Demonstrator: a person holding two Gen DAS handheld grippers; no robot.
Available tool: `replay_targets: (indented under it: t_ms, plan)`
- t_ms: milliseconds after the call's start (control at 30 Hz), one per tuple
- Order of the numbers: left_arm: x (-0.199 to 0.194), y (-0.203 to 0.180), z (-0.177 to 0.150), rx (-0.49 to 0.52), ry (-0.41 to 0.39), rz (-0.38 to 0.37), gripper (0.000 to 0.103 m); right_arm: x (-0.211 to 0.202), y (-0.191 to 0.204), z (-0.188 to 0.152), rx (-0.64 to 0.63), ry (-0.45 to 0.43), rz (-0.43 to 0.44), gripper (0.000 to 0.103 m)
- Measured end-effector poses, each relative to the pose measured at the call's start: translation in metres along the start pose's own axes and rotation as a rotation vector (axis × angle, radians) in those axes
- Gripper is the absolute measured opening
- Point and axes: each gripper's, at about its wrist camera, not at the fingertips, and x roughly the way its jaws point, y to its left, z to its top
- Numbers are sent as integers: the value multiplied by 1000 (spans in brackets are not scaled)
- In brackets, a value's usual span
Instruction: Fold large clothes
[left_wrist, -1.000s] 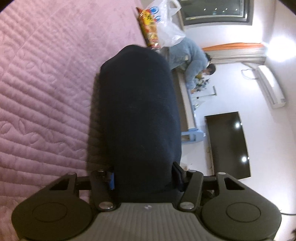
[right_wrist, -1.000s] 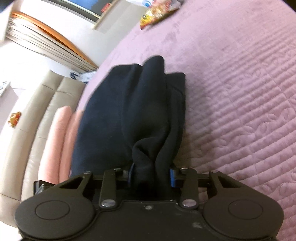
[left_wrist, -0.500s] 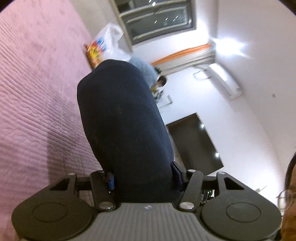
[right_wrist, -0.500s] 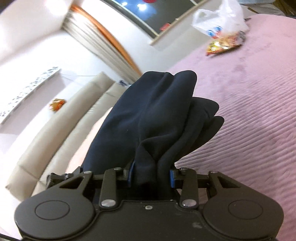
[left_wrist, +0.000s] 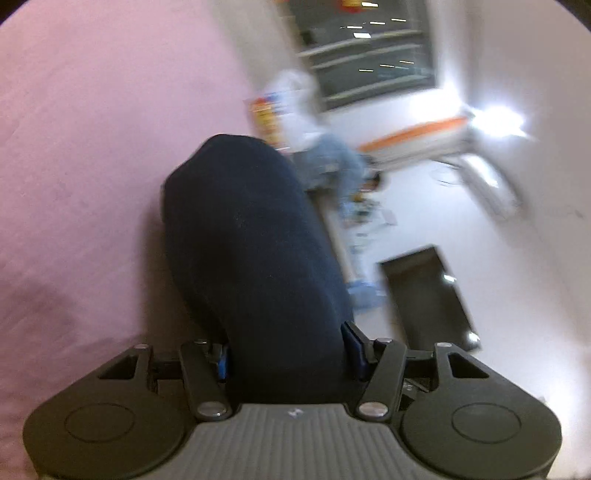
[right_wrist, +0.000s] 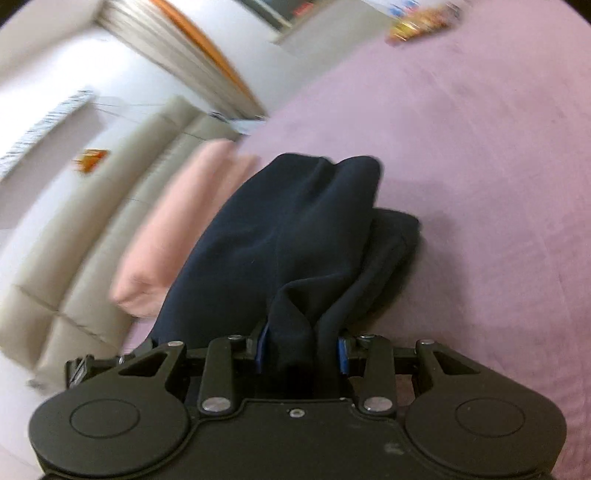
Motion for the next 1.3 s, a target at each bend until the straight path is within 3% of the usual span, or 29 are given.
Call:
replay_targets:
  t_ms: [33, 67, 133, 267, 367, 433, 500, 533, 567, 633, 667, 767, 833, 933, 1000, 1100, 1200, 1300]
  plan:
    - [-1, 19, -6, -39, 0, 42, 61, 8, -11, -10, 28, 25, -35, 44]
    - [-8, 33, -12, -68, -17, 5, 59, 10, -20, -17, 60, 36, -31, 52]
    - [-27, 34, -13, -104, -48, -8, 62, 1, -23, -22, 111, 46, 13, 55]
    - [-67, -2, -2, 31, -109, 101, 62, -29, 11, -6, -82, 9, -67, 58]
    - [-89, -42, 4, 159, -163, 95, 63, -42, 55, 4, -264, -71, -106, 61]
    - [-82, -71, 7, 255, -153, 81, 62, -33, 82, 10, -374, -128, -122, 61]
    - [-61, -90, 1, 331, -82, 57, 58, -10, 103, 17, -458, -162, -156, 50]
    - [-54, -93, -6, 358, -40, 52, 52, 6, 112, 20, -499, -166, -165, 16]
    - [-44, -93, -11, 382, 3, 53, 50, 24, 114, 23, -517, -151, -157, 1]
    - [-24, -84, -23, 393, 72, 79, 42, 64, 117, 29, -543, -97, -147, 1]
    - [-23, -76, -28, 386, 67, 68, 41, 83, 114, 31, -574, -60, -170, 1]
    - [-35, -55, -31, 302, 69, -17, 40, 134, 95, 33, -651, -14, -372, 0]
    - [-46, -44, -33, 234, 95, -68, 36, 144, 69, 44, -589, -26, -490, 0]
    - [-65, -44, -47, 237, 83, -53, 37, 124, 44, 64, -405, -51, -480, 0]
    - [-64, -52, -49, 262, 71, -32, 38, 97, 48, 65, -365, -87, -453, 0]
    - [-71, -84, -55, 379, 69, -29, 38, 50, 74, 50, -358, -134, -326, 7]
    - [-61, -112, -66, 512, 95, 47, 38, 26, 97, 18, -409, -83, -263, 8]
    - [-40, -104, -81, 528, 174, 142, 33, 31, 98, -18, -442, 8, -360, 8]
